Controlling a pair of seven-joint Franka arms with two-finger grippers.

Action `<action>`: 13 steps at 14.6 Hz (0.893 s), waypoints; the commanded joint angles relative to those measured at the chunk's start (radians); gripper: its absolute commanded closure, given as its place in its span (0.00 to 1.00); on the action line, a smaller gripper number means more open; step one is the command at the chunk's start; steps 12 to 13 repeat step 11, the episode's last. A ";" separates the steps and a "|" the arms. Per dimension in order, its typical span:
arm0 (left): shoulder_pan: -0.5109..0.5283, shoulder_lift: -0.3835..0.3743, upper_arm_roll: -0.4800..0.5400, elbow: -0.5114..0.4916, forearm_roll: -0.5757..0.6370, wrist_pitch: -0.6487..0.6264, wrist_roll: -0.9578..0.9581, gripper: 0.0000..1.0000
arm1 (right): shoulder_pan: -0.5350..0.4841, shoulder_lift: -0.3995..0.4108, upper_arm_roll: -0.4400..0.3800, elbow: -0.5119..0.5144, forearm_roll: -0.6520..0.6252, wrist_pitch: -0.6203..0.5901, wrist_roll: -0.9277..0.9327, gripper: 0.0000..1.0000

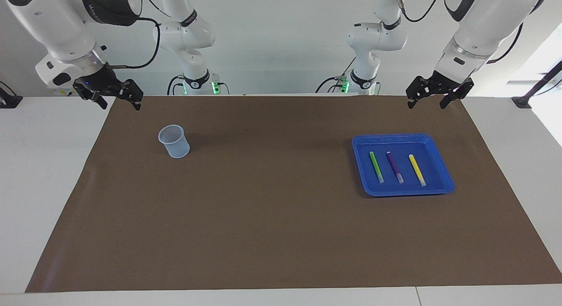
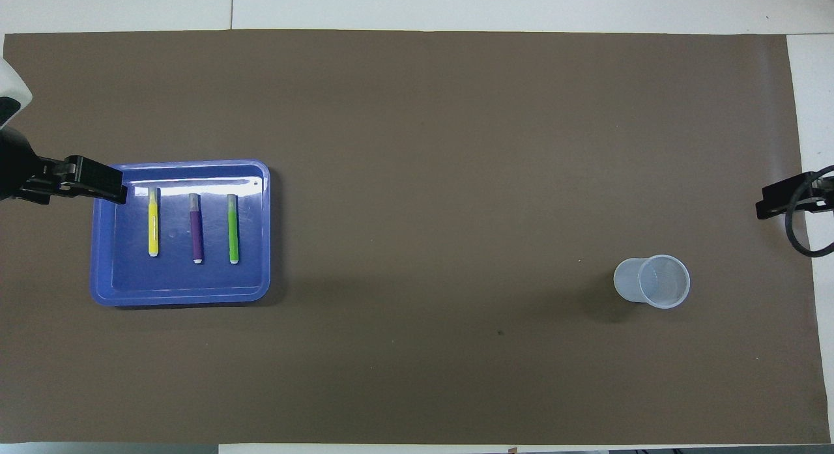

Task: Right arm passes pens to left for tray arrangement

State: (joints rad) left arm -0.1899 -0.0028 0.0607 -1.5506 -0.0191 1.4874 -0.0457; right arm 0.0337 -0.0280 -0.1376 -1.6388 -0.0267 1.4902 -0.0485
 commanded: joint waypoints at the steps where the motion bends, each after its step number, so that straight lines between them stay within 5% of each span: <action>1: -0.006 -0.003 0.008 -0.003 0.013 0.017 -0.002 0.00 | -0.008 -0.007 0.004 -0.007 0.005 -0.004 -0.025 0.00; 13: -0.020 -0.009 0.001 -0.017 0.013 0.017 -0.013 0.00 | -0.008 -0.007 0.004 -0.007 0.005 -0.004 -0.027 0.00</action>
